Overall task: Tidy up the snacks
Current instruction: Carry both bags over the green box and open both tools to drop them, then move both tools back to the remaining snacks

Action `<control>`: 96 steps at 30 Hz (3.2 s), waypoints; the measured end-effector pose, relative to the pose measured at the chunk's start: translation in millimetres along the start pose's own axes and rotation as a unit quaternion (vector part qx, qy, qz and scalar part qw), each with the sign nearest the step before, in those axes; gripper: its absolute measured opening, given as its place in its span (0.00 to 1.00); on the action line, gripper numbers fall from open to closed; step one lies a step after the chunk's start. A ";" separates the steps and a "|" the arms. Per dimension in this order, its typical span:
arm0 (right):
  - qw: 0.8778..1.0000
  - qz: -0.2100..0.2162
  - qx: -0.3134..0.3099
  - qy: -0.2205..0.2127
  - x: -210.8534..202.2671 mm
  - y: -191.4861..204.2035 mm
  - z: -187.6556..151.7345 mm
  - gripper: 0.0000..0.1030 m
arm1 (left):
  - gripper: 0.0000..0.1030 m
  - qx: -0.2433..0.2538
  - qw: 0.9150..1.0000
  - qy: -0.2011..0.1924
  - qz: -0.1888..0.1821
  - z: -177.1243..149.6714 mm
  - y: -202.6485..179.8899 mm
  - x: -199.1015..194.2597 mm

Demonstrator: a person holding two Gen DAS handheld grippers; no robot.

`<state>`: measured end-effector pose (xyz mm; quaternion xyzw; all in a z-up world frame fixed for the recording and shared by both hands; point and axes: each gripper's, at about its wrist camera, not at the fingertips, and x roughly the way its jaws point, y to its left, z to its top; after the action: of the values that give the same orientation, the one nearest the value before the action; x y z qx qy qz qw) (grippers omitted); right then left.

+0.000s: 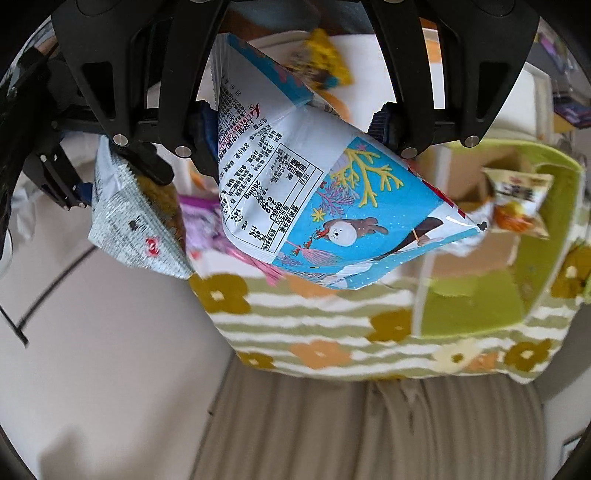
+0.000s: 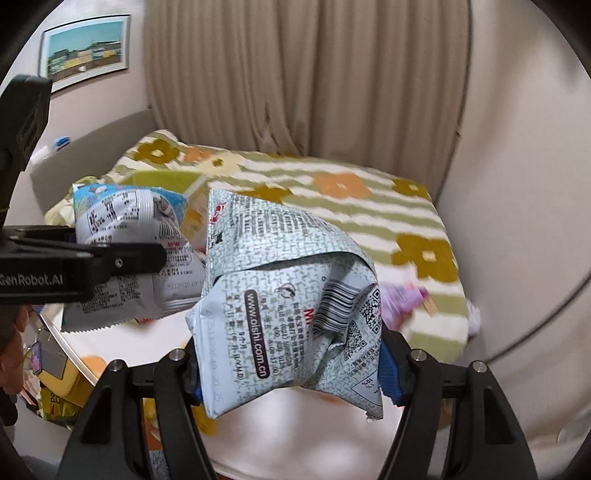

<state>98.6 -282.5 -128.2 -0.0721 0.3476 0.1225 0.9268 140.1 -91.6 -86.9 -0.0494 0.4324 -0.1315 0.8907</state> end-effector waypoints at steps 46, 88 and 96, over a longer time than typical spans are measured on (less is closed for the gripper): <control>0.991 0.105 0.012 0.081 226.8 204.9 179.1 0.63 | 0.96 -0.053 0.987 0.096 0.117 78.9 323.8 89.3; 0.998 0.055 0.001 0.003 130.1 216.4 179.7 1.00 | 0.96 -0.029 0.992 0.022 0.117 69.2 293.9 -12.4; 0.998 0.017 0.045 -0.030 69.9 185.4 168.5 1.00 | 0.96 -0.009 0.992 -0.016 0.122 63.6 269.1 -45.0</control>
<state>203.7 -55.3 -57.4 -0.0204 0.3259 0.1242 0.9370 214.8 177.6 -67.6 -0.0064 0.4217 -0.0170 0.9065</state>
